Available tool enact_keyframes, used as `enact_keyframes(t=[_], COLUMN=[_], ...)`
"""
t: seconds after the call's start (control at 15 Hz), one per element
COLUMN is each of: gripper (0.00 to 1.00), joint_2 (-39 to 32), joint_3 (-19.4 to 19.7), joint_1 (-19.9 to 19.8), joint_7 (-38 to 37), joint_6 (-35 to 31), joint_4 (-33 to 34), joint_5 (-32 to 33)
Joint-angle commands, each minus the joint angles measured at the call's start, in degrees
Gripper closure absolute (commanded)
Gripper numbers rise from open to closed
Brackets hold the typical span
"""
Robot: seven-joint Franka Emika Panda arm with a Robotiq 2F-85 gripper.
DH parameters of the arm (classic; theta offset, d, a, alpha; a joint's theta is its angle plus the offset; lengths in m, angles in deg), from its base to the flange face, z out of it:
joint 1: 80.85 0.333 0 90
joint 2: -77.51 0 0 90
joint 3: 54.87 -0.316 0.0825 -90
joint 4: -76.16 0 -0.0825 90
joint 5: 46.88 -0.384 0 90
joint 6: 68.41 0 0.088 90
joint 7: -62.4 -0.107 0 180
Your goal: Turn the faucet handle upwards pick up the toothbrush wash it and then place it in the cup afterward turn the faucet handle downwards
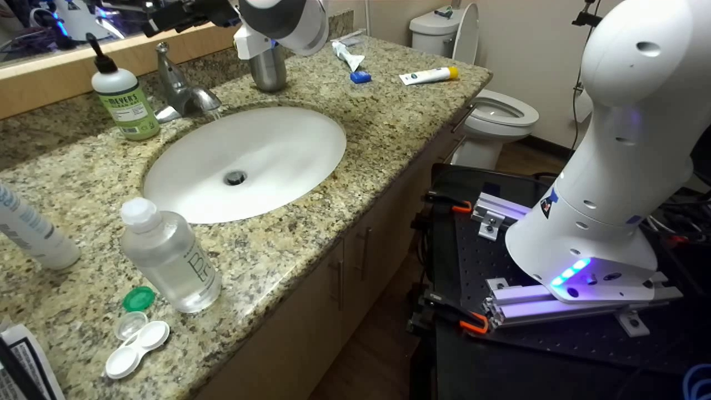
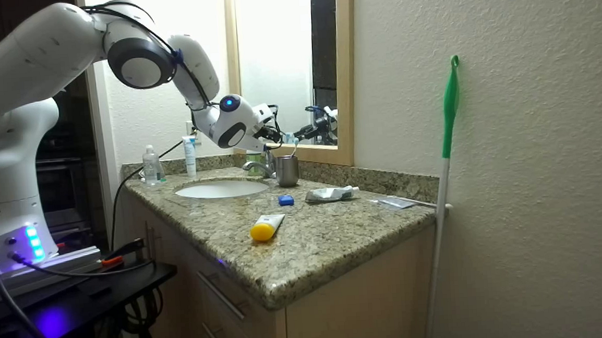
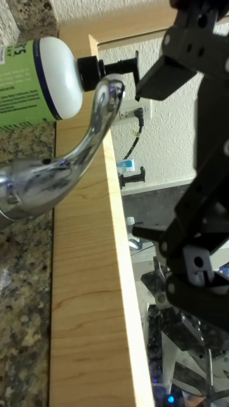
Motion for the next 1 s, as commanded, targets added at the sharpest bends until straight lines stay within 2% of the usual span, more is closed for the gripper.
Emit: enact_keyframes(t=[0.0,0.47,0.6,0.87,0.93], gripper=[0.00,0.00,0.00,0.00,0.00], joint_2=[-0.6,-3.0,-6.1,-14.1,-13.5], joint_3=[1.2,3.5,5.7,12.4,11.3], joint_1=[0.3,1.1,2.0,5.5,4.7], joint_7=[0.8,2.0,2.1,0.8,1.0], joint_6=[0.5,0.9,0.8,1.8,3.1], joint_4=[0.3,-0.4,-0.8,-2.2,-2.5], joint_5=[-0.7,-0.7,-2.1,-7.2,-6.3])
